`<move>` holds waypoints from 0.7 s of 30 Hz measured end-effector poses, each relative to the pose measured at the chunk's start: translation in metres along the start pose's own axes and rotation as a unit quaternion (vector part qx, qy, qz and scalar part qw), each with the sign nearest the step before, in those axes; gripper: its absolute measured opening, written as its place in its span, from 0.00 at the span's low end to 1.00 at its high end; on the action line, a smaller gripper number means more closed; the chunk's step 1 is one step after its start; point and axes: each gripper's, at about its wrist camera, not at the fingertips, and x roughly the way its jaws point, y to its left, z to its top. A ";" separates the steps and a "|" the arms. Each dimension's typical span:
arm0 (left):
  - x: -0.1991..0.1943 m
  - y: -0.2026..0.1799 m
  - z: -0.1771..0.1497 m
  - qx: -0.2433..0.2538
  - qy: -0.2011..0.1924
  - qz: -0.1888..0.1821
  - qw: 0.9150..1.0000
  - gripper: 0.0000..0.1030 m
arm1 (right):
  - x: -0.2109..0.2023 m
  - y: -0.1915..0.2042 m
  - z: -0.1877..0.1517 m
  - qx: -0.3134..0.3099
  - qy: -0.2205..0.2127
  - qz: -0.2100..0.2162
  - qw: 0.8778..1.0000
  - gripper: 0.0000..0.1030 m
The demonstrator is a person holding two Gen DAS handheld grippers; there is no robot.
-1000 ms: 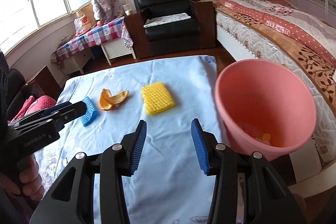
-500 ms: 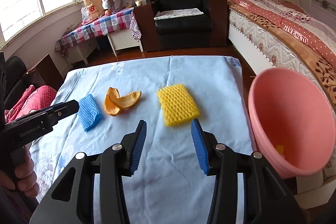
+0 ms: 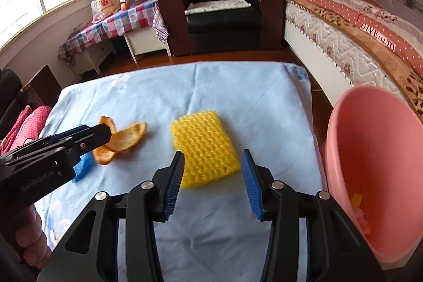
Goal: Collect trash
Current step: 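Move both tools back over the table toward the yellow foam net and orange peel, then grasp the yellow foam net with the right gripper while the left gripper grasps the orange peel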
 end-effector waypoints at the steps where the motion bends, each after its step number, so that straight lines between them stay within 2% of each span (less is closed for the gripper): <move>1: 0.005 -0.001 0.000 -0.002 0.004 0.005 1.000 0.30 | 0.004 -0.002 0.001 0.002 0.005 0.002 1.000 0.44; 3: 0.013 -0.002 0.002 -0.002 0.009 0.014 1.000 0.23 | 0.011 -0.003 0.002 0.003 0.011 0.005 1.000 0.44; 5: 0.019 -0.002 0.002 -0.002 0.013 0.019 1.000 0.08 | 0.016 -0.003 0.003 0.003 0.017 0.009 1.000 0.44; 10: 0.020 -0.001 0.002 -0.008 0.010 0.024 1.000 0.06 | 0.023 0.002 0.004 -0.003 0.018 0.012 1.000 0.43; 11: 0.019 -0.002 0.002 -0.008 0.008 0.025 1.000 0.06 | 0.022 0.002 0.004 -0.001 0.017 0.012 1.000 0.42; 14: 0.014 -0.002 0.000 -0.010 0.004 0.024 1.000 0.05 | 0.021 0.002 0.004 0.003 0.015 0.019 1.000 0.23; 16: 0.009 0.000 -0.001 -0.012 0.001 0.023 1.000 0.05 | 0.019 0.002 0.003 0.001 0.013 0.019 1.000 0.19; 21: -0.005 0.000 -0.004 -0.013 -0.009 0.019 1.000 0.05 | 0.005 0.001 -0.001 0.006 0.001 0.021 1.000 0.17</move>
